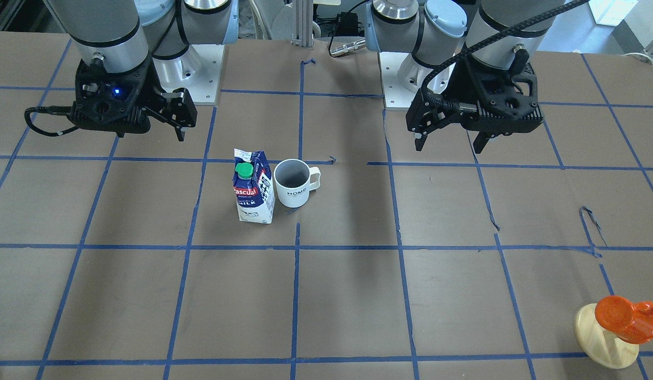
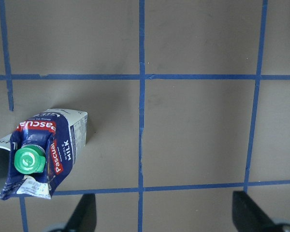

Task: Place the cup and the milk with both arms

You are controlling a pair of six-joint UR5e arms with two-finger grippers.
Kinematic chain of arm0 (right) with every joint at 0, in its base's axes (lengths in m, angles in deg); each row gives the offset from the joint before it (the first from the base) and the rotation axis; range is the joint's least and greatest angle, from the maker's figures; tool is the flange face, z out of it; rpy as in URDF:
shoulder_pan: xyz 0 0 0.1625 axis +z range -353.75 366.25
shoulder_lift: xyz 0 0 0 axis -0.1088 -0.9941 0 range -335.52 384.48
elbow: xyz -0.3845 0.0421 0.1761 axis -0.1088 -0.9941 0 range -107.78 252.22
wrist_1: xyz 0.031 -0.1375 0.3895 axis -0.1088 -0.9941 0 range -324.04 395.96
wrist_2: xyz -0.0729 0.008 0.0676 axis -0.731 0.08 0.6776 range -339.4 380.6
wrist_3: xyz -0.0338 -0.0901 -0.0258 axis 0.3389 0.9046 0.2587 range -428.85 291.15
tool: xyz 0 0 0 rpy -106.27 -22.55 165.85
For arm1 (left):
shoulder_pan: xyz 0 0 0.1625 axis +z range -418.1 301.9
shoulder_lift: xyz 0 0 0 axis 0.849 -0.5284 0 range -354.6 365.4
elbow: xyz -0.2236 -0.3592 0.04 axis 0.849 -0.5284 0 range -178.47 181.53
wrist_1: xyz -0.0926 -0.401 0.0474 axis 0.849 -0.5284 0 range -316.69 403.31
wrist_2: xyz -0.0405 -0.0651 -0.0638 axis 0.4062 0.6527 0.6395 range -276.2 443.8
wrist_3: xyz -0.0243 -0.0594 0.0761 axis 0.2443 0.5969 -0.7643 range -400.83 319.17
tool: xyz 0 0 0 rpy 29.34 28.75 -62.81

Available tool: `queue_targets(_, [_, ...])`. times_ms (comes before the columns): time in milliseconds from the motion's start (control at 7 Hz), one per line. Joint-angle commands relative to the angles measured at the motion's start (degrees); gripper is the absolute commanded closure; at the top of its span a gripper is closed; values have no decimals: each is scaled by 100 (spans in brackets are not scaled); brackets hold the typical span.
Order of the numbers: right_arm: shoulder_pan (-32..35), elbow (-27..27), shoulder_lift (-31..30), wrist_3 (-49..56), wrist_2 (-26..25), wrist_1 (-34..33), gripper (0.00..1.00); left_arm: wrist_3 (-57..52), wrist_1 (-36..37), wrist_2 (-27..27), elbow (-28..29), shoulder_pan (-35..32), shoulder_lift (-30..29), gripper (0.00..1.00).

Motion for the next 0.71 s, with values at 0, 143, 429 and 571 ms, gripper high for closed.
queue_targets(0, [-131, 0, -78, 147, 21, 156, 0, 33, 0, 0, 0, 0, 4, 0])
queue_targets(143, [-132, 0, -96, 147, 21, 217, 0, 59, 0, 9, -18, 0, 13, 0])
queue_targets(429, [-132, 9, -236, 130, 222, 358, 0, 42, 9, 9, 8, 0, 4, 0])
queue_targets(571, [-132, 17, -228, 112, 232, 358, 0, 42, 9, 9, 0, 0, 4, 0])
